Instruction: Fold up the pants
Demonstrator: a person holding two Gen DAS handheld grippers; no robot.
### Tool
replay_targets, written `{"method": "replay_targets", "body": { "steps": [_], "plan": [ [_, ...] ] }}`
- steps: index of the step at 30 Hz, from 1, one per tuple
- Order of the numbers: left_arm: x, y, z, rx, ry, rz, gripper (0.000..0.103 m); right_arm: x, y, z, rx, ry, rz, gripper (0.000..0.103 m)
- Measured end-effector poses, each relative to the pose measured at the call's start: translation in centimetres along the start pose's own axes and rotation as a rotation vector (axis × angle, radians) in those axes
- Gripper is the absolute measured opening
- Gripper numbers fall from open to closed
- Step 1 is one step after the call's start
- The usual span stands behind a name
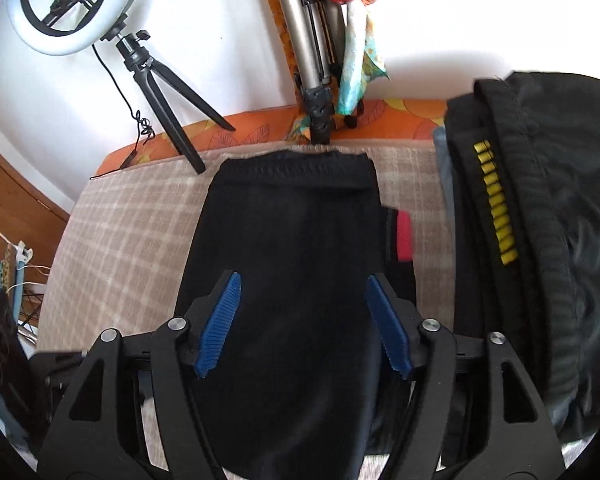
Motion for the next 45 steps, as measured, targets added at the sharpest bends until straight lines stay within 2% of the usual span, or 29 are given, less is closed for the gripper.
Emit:
{"method": "replay_targets", "body": {
  "steps": [2, 5, 9, 11, 13, 15, 22, 26, 29, 31, 36, 38, 40, 41, 45],
  "plan": [
    [-0.3, 0.2, -0.6, -0.002, -0.009, -0.004, 0.009, 1.5, -0.8, 0.7, 0.018, 0.013, -0.006, 0.068],
    [-0.3, 1.1, -1.9, -0.031, -0.028, -0.033, 0.009, 3.1, -0.5, 1.4, 0.028, 0.046, -0.061, 0.068],
    [-0.4, 2.6, -2.7, -0.034, -0.073, -0.082, 0.009, 3.4, 0.7, 1.8, 0.052, 0.027, -0.099, 0.068],
    [-0.5, 3.0, -3.2, -0.036, -0.089, -0.084, 0.018, 3.3, 1.4, 2.1, 0.054, 0.044, -0.116, 0.068],
    [-0.7, 3.1, -3.8, -0.037, -0.110, -0.078, 0.034, 3.2, 2.2, 2.2, 0.052, 0.060, -0.137, 0.068],
    [-1.2, 3.3, -4.3, -0.025, -0.138, -0.076, 0.037, 3.0, 3.1, 2.4, 0.074, 0.058, -0.159, 0.068],
    [-2.4, 4.9, -4.9, 0.013, -0.192, -0.095, 0.037, 2.5, 3.4, 3.3, 0.087, 0.106, -0.162, 0.069],
    [-2.7, 5.7, -5.9, 0.058, -0.299, -0.075, 0.037, 2.7, 4.1, 3.2, 0.115, 0.081, -0.183, 0.072],
    [-2.9, 5.9, -6.6, 0.088, -0.373, -0.055, 0.037, 2.8, 4.6, 3.1, 0.115, 0.089, -0.198, 0.078],
    [-3.1, 6.0, -6.6, 0.097, -0.374, -0.050, 0.037, 2.8, 5.2, 2.9, 0.099, 0.102, -0.208, 0.082],
    [-3.8, 6.2, -6.0, 0.088, -0.330, -0.053, 0.036, 2.9, 5.4, 2.7, 0.080, 0.111, -0.203, 0.081],
    [-4.0, 6.4, -5.9, 0.087, -0.323, -0.053, 0.033, 3.0, 5.4, 2.6, 0.078, 0.103, -0.191, 0.077],
    [-4.1, 6.7, -5.8, 0.076, -0.322, -0.048, 0.026, 3.0, 5.4, 2.4, 0.077, 0.089, -0.183, 0.062],
    [-4.2, 7.0, -5.7, 0.068, -0.324, -0.043, 0.026, 2.9, 5.3, 2.4, 0.074, 0.094, -0.177, 0.058],
    [-4.4, 6.9, -5.0, 0.032, -0.278, -0.014, 0.016, 2.7, 4.4, 2.6, 0.053, 0.115, -0.145, 0.026]
  ]
}}
Point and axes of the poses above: each gripper's, at about its wrist camera, not at the fingertips, and y roughly the way its jaws point, z to its right, x to its underside, the point moved 6 cm from there along y, roughly the way its jaws point, and after that the axes turned 8 degrees about z, right-handed, at the moved point
